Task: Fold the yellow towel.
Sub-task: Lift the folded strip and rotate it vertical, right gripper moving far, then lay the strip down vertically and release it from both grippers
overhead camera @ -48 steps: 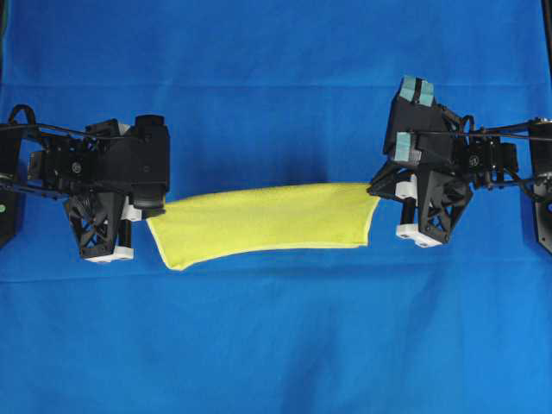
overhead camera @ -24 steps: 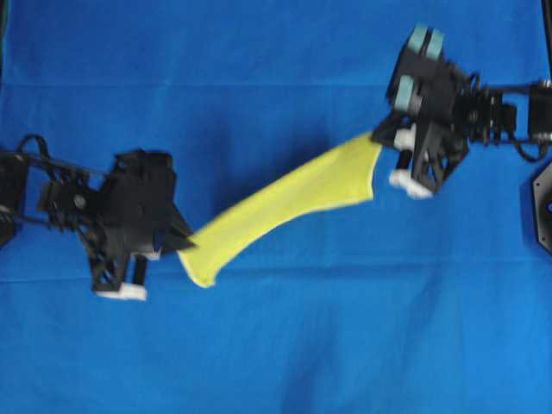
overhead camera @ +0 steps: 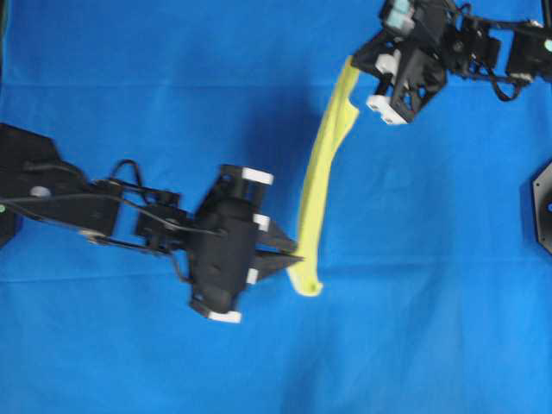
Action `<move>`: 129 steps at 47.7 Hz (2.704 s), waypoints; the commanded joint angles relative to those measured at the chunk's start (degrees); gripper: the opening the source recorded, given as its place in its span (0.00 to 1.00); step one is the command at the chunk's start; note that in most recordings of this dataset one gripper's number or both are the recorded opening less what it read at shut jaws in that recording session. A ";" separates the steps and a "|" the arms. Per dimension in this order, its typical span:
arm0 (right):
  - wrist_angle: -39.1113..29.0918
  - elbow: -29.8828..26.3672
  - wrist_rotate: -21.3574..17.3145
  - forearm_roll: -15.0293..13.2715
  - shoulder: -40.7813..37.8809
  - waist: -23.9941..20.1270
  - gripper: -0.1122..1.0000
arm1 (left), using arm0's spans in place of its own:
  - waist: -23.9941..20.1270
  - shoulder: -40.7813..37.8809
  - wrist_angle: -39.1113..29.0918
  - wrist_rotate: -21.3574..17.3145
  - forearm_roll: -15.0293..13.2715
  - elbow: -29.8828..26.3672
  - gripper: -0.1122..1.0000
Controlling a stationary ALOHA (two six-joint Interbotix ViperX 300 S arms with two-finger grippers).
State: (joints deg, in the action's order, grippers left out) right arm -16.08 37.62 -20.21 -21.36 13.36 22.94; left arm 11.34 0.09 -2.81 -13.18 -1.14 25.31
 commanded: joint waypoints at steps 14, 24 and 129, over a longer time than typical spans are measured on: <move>1.93 -6.50 0.18 -2.72 -3.52 2.72 0.13 | 1.23 -5.01 0.88 -0.35 -0.09 -6.33 0.12; 1.76 -5.19 0.18 -2.81 -2.11 3.08 0.13 | 1.23 -6.06 2.90 -0.35 -0.09 -7.12 0.12; 12.04 -2.99 -0.44 -2.55 -13.97 0.79 0.69 | -0.44 -10.11 8.70 8.53 -0.26 5.27 0.81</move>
State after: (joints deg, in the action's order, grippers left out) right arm -4.48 36.04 -20.74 -23.73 -1.49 23.91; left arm 11.60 -13.18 6.86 -4.75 -1.41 30.94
